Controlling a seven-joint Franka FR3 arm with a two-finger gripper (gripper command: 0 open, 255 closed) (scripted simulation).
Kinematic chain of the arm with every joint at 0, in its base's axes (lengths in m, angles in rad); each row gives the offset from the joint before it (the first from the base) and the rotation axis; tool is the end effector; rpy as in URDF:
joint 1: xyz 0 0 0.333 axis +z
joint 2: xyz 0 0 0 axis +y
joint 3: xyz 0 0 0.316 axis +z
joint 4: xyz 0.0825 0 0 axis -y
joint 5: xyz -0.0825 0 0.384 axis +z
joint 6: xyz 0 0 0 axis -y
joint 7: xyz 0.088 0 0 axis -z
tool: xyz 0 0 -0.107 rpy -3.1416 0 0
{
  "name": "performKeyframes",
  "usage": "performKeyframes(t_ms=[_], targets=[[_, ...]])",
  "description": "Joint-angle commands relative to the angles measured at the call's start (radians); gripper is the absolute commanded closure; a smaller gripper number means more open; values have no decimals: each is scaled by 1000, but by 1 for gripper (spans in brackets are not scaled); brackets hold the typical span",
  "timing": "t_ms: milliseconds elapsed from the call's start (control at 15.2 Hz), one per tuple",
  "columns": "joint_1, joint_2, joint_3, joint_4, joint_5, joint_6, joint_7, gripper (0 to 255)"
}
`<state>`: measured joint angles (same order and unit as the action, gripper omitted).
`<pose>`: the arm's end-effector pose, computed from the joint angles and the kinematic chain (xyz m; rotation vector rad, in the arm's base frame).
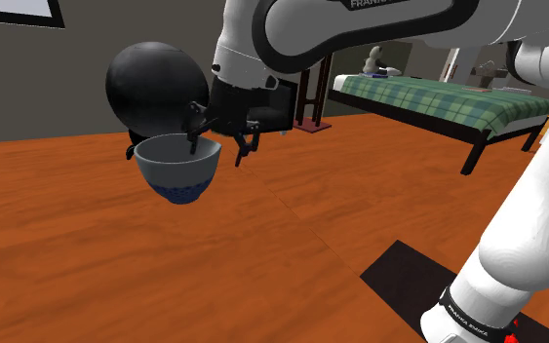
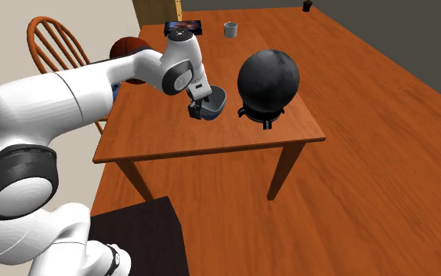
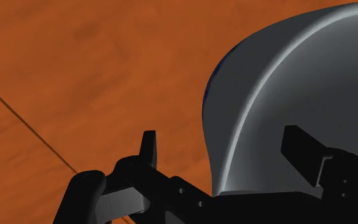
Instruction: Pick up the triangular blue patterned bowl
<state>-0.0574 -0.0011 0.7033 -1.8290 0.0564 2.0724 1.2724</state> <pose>0.4660 0.3551 0.5486 -2.7574 0.9252 -0.1430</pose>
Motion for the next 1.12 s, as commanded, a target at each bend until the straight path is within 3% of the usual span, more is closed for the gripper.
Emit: performKeyframes(t_ms=[0,594,1056], targets=[[0,-1,0,-4,1,4,-1,255],[-1,-2,-1,-6,2,5,-2,255],[-1,-2,-1,87,0,-88,3,255]])
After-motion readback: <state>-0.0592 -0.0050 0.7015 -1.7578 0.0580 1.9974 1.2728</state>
